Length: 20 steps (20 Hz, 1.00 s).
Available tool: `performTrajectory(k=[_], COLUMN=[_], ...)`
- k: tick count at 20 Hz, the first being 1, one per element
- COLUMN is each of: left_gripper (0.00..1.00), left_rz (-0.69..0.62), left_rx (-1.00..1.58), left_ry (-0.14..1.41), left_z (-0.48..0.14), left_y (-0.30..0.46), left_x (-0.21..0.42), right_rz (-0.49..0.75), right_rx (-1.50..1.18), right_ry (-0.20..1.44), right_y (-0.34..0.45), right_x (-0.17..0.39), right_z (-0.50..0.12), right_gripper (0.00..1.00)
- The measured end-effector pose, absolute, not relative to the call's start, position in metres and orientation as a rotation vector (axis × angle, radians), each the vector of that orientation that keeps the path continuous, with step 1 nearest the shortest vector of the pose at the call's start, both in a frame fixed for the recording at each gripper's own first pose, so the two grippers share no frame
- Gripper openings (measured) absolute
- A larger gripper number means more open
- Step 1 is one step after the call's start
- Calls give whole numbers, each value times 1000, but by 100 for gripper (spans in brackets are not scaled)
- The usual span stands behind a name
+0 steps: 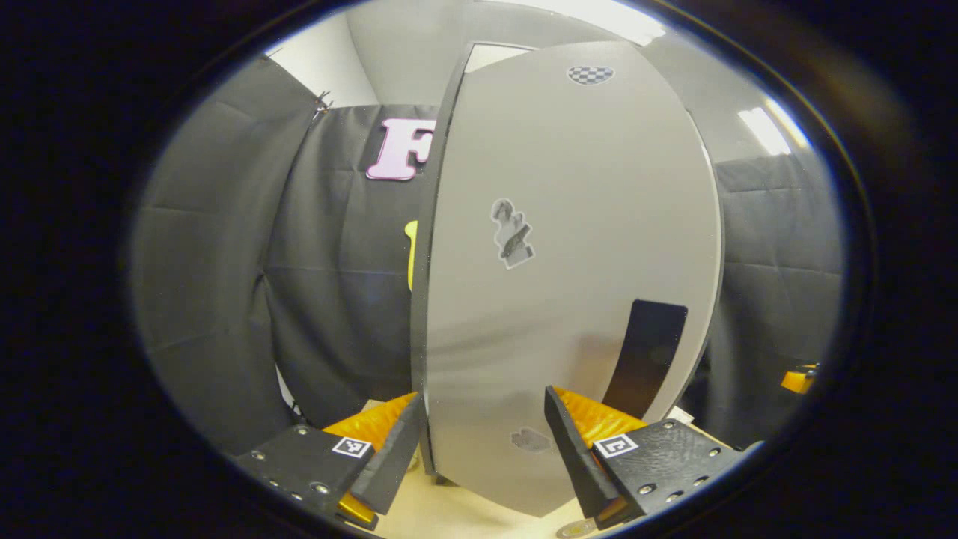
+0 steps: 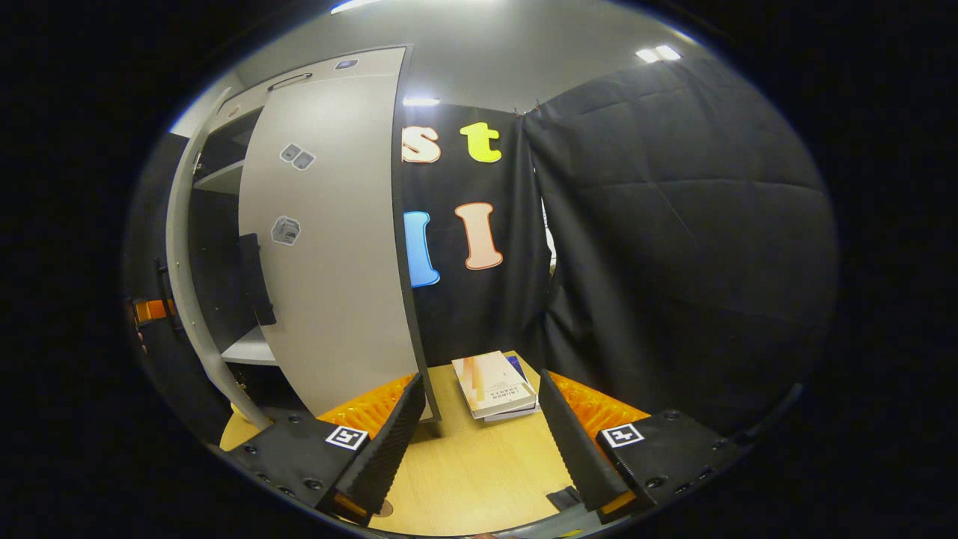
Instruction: Grasp the bottle in the cabinet with the left hand and place it on the coaster, then close the right door with the right hand and the left door with the left hand.
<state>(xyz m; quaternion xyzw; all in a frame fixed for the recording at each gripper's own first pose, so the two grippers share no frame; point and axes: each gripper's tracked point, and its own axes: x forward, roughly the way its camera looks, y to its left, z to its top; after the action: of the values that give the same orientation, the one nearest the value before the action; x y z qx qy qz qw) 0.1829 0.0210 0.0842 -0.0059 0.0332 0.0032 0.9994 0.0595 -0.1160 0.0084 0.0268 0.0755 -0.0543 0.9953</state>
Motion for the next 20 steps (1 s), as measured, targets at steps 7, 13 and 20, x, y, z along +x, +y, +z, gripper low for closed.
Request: performTrajectory(k=[7,13,20], left_gripper=[90,92,93], left_rz=[82,172,239], left_rx=[3,31,49], left_ry=[21,-91,-151], left_z=[89,118,131], left_y=[28,54,71], left_x=[139,69,13], right_rz=[-5,124,240], right_rx=[84,75,47], right_ry=[174,163,120], right_y=[-103,-66,-26], right_x=[83,106,114], right_z=[-3,4,19], right_gripper=[98,98,97])
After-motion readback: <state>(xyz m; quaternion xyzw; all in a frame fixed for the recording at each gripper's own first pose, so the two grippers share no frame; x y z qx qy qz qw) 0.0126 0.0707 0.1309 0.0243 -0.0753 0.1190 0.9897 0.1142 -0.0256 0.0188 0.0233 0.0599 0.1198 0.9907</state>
